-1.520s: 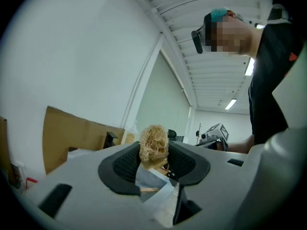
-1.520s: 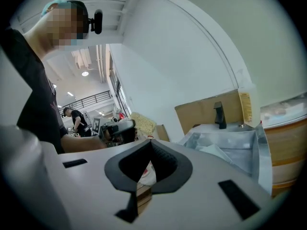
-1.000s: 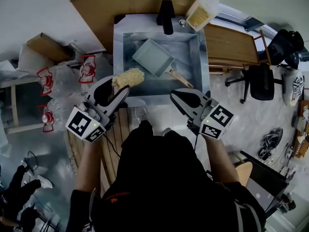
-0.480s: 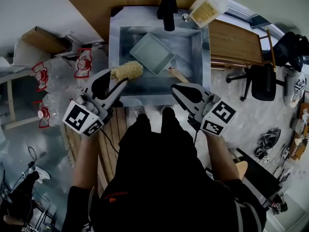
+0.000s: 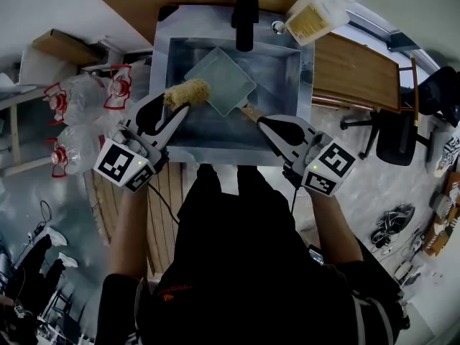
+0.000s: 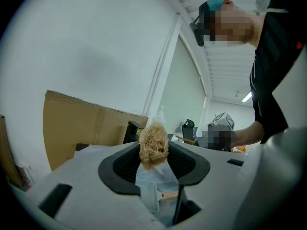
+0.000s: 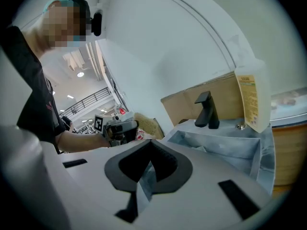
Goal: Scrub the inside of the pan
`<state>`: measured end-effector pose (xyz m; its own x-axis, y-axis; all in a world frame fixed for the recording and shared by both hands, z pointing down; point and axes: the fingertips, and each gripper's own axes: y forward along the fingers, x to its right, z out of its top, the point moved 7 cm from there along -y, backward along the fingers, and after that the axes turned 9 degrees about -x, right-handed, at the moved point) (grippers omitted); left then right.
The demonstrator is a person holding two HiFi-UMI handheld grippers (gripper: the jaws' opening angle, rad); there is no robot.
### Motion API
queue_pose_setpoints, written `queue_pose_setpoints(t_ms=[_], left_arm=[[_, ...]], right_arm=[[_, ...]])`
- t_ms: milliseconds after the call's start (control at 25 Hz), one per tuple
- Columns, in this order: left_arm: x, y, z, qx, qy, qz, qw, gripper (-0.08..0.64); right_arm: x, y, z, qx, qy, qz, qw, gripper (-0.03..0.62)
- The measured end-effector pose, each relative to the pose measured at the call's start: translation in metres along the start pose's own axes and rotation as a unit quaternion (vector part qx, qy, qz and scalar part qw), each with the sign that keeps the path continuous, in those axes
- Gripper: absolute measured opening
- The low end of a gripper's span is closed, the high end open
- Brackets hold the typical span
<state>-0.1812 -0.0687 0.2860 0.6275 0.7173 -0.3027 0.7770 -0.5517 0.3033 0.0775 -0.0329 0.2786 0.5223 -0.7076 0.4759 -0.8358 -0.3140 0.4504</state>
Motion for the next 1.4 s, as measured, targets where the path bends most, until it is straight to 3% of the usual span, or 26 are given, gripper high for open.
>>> queue_pose_setpoints(t_ms=[240,840,1400], left_arm=[[-0.016,0.039,-0.006,-0.026,-0.006,0.019,0.9995,0.179],[-0.078,0.125,-0.05,-0.093,-0.02,0.018,0.9953,0.179],[-0.107,0.187,-0.112,-0.185,0.008,0.041,0.9818,0.179]], right_arm=[[0.039,0.006,0.002,-0.012,0.011,0.018,1.0,0.005],[0.101,0.037,-0.01,-0.022,0.055,0.005,0.998,0.005],[0.127,0.04,-0.035,-0.041,0.083,0.0,0.996,0.005]])
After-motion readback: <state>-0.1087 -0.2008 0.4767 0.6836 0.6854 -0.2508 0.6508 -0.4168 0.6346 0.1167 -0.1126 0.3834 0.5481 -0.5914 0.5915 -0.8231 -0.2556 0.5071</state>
